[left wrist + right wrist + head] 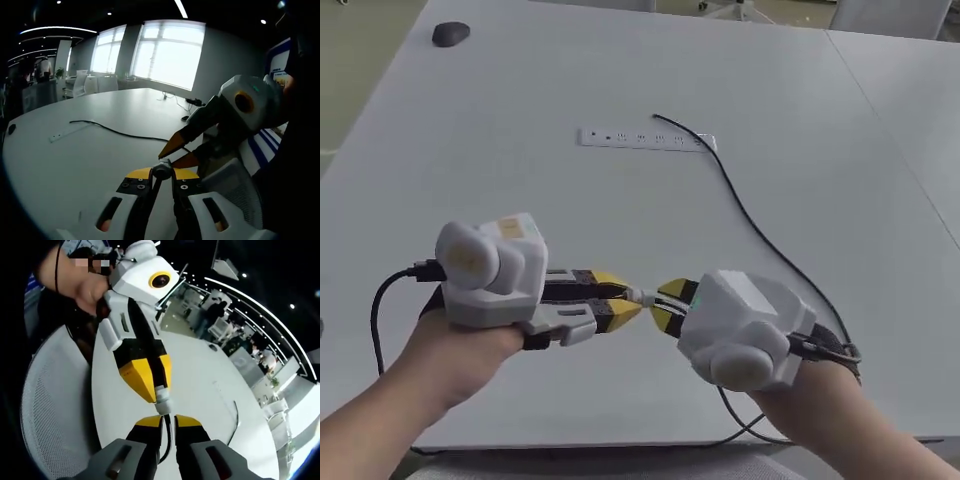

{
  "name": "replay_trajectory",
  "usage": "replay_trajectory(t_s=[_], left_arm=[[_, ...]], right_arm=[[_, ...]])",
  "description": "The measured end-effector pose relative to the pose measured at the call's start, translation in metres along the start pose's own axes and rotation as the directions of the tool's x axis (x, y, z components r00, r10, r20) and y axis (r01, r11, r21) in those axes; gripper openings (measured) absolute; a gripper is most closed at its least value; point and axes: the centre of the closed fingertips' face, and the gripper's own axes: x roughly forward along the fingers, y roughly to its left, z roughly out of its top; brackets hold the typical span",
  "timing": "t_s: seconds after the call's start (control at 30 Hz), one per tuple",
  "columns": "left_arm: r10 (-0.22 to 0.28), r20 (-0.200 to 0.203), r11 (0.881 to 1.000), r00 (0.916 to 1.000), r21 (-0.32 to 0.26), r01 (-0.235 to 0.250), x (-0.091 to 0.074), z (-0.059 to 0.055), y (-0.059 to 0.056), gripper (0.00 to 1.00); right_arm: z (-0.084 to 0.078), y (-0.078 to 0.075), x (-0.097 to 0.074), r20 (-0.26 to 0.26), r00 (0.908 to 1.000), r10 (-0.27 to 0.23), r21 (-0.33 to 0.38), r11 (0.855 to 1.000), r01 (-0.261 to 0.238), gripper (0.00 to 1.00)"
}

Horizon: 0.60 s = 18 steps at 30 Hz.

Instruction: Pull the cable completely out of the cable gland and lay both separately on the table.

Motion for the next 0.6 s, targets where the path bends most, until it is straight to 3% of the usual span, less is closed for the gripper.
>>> replay_trajectory(t_s=[0.2,0.6], left_arm=[[0.003,-0.001,1.000,1.0000,0.000,-0.003,-0.0002,0.0005,0.0006,0.15],[0.003,0.007,1.000,1.0000,0.012,-0.003,0.0032,0.0031,-0.0001,0.15]], right_arm=[[-0.0005,0.0014,0.0008,0.000,1.0000,0.000,-0.012,1.000,0.000,0.01],[-0.0042,-0.0034,-0.0001,-0.006,0.9997,-0.023,0.033,0.999,0.023,0.00]])
